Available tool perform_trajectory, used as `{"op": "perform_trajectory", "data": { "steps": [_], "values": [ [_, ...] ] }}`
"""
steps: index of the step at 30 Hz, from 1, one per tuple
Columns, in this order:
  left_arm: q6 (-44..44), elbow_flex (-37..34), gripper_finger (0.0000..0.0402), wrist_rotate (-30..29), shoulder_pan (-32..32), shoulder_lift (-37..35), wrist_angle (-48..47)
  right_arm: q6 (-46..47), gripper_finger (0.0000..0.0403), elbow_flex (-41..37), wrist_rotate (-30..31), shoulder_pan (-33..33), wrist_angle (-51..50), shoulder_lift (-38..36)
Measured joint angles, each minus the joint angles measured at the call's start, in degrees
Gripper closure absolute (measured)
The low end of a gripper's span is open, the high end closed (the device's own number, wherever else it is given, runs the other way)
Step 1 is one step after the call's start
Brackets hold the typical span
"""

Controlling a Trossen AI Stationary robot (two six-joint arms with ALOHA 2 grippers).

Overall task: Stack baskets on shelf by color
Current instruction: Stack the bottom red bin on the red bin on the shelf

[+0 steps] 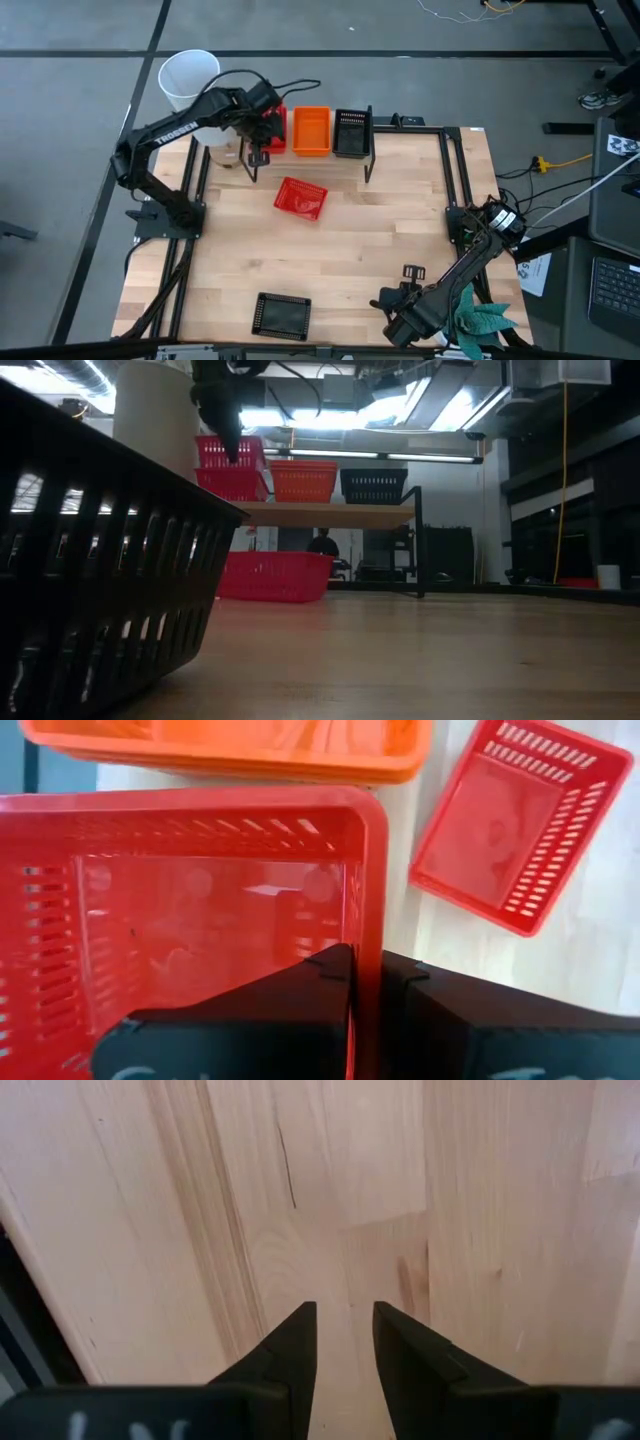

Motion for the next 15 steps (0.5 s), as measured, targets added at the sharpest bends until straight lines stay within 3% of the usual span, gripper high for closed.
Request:
{"op": "perform_trajectory", "data": {
  "steps": [7, 15],
  "values": [
    [0.0, 0.1, 0.0397, -0.4, 0.1, 0.0, 0.5, 0.0, 0.0302, 0.0, 0.0, 0.0, 0.0, 0.0],
    [-0.2, 0.1, 0.0359, -3.6, 0.1, 0.0, 0.5, 0.0, 0.0302, 0.0, -0.1, 0.0, 0.5, 0.0]
  ]
}}
